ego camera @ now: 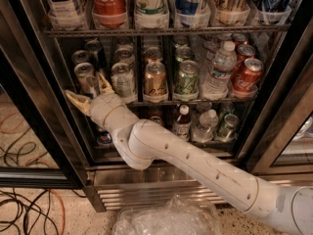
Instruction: Pick redbull can from middle shelf of fridge
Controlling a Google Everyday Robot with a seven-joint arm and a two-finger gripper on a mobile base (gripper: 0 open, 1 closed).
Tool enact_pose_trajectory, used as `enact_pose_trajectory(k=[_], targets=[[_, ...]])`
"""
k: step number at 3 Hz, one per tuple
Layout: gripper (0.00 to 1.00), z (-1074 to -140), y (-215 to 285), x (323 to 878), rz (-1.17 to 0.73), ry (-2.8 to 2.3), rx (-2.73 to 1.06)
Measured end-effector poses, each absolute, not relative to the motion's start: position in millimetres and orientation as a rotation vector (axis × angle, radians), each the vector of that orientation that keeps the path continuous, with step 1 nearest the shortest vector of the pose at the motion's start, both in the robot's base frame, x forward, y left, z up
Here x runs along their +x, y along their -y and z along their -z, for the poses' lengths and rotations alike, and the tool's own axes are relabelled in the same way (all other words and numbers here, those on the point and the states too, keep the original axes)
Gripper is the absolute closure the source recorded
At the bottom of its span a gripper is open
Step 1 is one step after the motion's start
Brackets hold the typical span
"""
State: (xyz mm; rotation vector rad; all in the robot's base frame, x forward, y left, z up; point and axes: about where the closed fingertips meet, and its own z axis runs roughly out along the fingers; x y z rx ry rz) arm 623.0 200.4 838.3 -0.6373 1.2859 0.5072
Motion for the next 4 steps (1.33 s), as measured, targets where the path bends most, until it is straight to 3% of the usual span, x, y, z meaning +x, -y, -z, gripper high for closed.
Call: enact_pose_trajectory(k=[1,3,4], targets=[[0.51,-837.9,-199.7,625.4,-0.497,-1.284,-0.610],[0.97,-838.0,-199.7,625.5,-0.497,-1.284,-0.609],[1.00,-838.0,-199.7,625.5,-0.497,-1.284,-0.609]])
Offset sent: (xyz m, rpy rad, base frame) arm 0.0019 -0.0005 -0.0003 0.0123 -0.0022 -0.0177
